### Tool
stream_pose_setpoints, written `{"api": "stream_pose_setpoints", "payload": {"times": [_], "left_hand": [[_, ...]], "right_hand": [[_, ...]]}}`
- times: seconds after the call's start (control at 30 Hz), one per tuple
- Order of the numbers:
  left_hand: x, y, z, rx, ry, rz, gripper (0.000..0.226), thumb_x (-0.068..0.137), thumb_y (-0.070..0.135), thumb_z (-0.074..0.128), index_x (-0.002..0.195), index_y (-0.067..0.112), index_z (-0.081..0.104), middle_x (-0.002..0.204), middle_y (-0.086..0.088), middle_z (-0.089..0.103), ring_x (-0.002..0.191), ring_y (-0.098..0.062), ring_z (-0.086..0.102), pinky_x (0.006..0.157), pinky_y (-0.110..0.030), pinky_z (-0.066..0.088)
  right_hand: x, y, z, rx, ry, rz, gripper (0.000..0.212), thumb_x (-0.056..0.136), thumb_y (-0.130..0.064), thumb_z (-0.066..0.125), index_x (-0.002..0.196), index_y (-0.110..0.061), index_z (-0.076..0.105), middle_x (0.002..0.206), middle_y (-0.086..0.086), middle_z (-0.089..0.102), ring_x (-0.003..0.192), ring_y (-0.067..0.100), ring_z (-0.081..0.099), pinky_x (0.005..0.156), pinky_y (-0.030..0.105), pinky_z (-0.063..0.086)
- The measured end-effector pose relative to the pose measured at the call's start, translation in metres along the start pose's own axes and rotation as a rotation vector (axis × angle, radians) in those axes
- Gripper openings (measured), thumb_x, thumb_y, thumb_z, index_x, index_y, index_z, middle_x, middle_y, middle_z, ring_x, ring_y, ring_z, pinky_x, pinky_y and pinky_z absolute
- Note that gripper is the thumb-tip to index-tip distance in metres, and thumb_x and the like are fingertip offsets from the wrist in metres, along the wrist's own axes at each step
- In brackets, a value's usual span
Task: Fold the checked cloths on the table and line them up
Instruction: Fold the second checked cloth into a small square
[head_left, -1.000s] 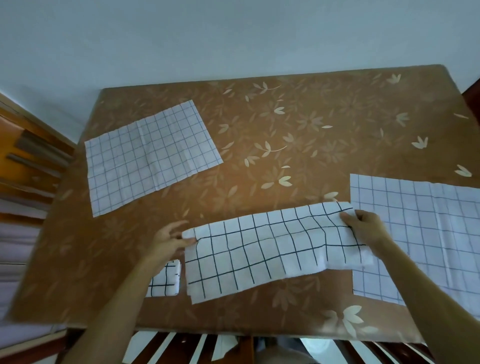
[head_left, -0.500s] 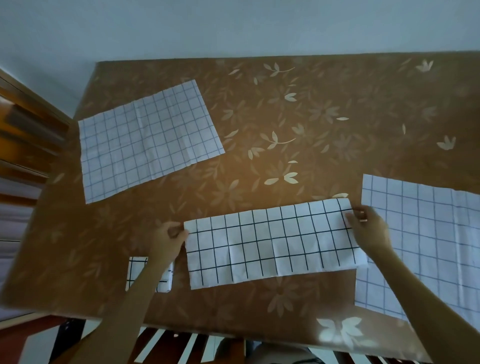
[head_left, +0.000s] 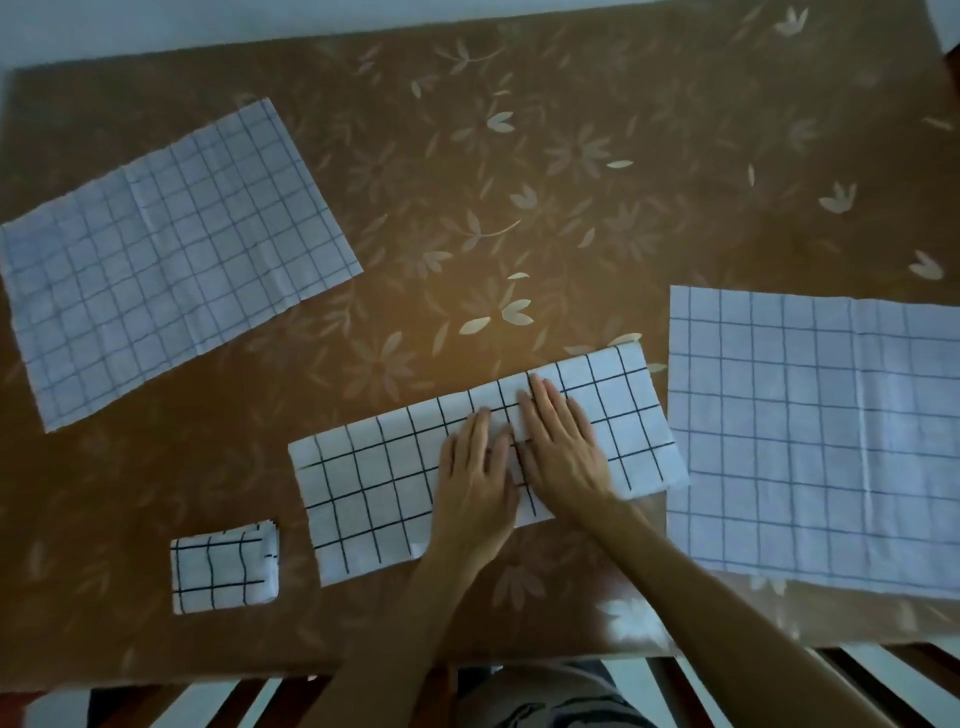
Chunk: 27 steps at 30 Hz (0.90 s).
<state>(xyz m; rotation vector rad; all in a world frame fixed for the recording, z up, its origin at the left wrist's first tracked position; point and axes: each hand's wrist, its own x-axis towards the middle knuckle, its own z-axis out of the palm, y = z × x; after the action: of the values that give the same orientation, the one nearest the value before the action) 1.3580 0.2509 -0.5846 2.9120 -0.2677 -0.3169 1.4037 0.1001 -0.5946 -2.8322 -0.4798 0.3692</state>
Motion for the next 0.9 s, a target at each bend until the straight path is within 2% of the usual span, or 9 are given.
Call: {"api": "stream_pose_setpoints", "payload": {"times": [0.1, 0.17, 0.23, 0.33, 0.4, 0.47, 0.6, 0.77, 0.9], "left_hand": [[-0.003, -0.025, -0.004, 0.059, -0.083, -0.007, 0.064, 0.103, 0.051, 0.029, 0.159, 0.022, 0.016, 0.167, -0.011, -0.001, 0.154, -0.026, -0.005, 0.123, -0.051, 0.012], [-0.007, -0.046, -0.007, 0.095, -0.099, -0.045, 0.073, 0.101, 0.062, 0.028, 0.160, 0.023, 0.008, 0.167, -0.009, -0.010, 0.154, -0.026, -0.010, 0.124, -0.052, 0.006], [-0.011, -0.063, -0.012, 0.108, -0.095, -0.057, 0.076, 0.100, 0.065, 0.026, 0.160, 0.023, 0.004, 0.167, -0.010, -0.012, 0.154, -0.027, -0.009, 0.123, -0.054, 0.006], [-0.012, -0.073, -0.019, 0.077, -0.092, -0.005, 0.075, 0.100, 0.062, 0.024, 0.160, 0.020, 0.009, 0.167, -0.012, -0.005, 0.154, -0.028, -0.004, 0.123, -0.056, 0.009], [-0.007, -0.071, -0.022, 0.031, -0.057, -0.008, 0.066, 0.102, 0.055, 0.026, 0.156, 0.017, 0.026, 0.166, -0.016, 0.010, 0.154, -0.030, 0.006, 0.122, -0.056, 0.015], [0.004, -0.068, -0.027, 0.021, 0.012, -0.023, 0.050, 0.104, 0.042, 0.033, 0.144, 0.014, 0.044, 0.160, -0.019, 0.027, 0.150, -0.033, 0.021, 0.120, -0.054, 0.024], [0.030, -0.068, -0.037, 0.005, 0.097, -0.015, 0.024, 0.098, 0.022, 0.053, 0.120, 0.013, 0.059, 0.146, -0.021, 0.045, 0.139, -0.036, 0.039, 0.115, -0.053, 0.034], [0.037, -0.069, -0.046, -0.055, 0.132, -0.029, 0.029, 0.095, 0.019, 0.058, 0.123, 0.009, 0.060, 0.138, -0.017, 0.049, 0.129, -0.032, 0.047, 0.107, -0.049, 0.042], [0.025, -0.062, -0.055, -0.069, 0.141, -0.016, 0.035, 0.096, 0.019, 0.056, 0.130, 0.012, 0.056, 0.141, -0.014, 0.047, 0.133, -0.030, 0.044, 0.111, -0.046, 0.040]], "right_hand": [[-0.002, 0.036, -0.010, -0.028, 0.013, 0.064, 0.063, 0.104, -0.045, 0.022, 0.157, -0.015, 0.008, 0.164, 0.008, 0.000, 0.152, 0.022, -0.003, 0.123, 0.040, 0.003], [-0.005, 0.059, -0.018, -0.027, 0.014, 0.130, 0.063, 0.104, -0.047, 0.021, 0.157, -0.017, 0.003, 0.164, 0.006, -0.005, 0.151, 0.020, -0.007, 0.123, 0.041, 0.001], [-0.006, 0.072, -0.028, -0.036, 0.015, 0.147, 0.061, 0.104, -0.044, 0.024, 0.157, -0.016, 0.009, 0.165, 0.007, 0.002, 0.152, 0.023, 0.000, 0.123, 0.044, 0.006], [0.007, 0.072, -0.049, -0.037, 0.119, 0.106, 0.049, 0.098, -0.031, 0.046, 0.143, -0.013, 0.039, 0.150, 0.015, 0.039, 0.139, 0.034, 0.034, 0.114, 0.050, 0.028], [0.025, 0.067, -0.062, -0.029, 0.186, 0.083, 0.046, 0.092, -0.021, 0.060, 0.136, -0.015, 0.047, 0.135, 0.015, 0.052, 0.125, 0.036, 0.047, 0.103, 0.051, 0.038], [0.042, 0.062, -0.073, -0.032, 0.128, 0.055, 0.047, 0.089, -0.021, 0.066, 0.134, -0.016, 0.054, 0.134, 0.013, 0.054, 0.119, 0.037, 0.050, 0.101, 0.050, 0.040], [0.068, 0.056, -0.082, 0.015, -0.086, 0.017, 0.039, 0.086, -0.032, 0.071, 0.121, -0.019, 0.061, 0.137, 0.004, 0.051, 0.123, 0.031, 0.048, 0.102, 0.043, 0.038], [0.065, 0.054, -0.087, 0.101, -0.157, -0.017, 0.019, 0.082, -0.034, 0.075, 0.087, -0.019, 0.063, 0.131, 0.003, 0.050, 0.111, 0.027, 0.053, 0.087, 0.040, 0.050], [0.047, 0.049, -0.103, 0.393, -0.168, 0.190, 0.018, 0.090, -0.029, 0.066, 0.087, -0.013, 0.058, 0.082, 0.001, 0.062, 0.076, 0.020, 0.059, 0.066, 0.029, 0.047]]}}
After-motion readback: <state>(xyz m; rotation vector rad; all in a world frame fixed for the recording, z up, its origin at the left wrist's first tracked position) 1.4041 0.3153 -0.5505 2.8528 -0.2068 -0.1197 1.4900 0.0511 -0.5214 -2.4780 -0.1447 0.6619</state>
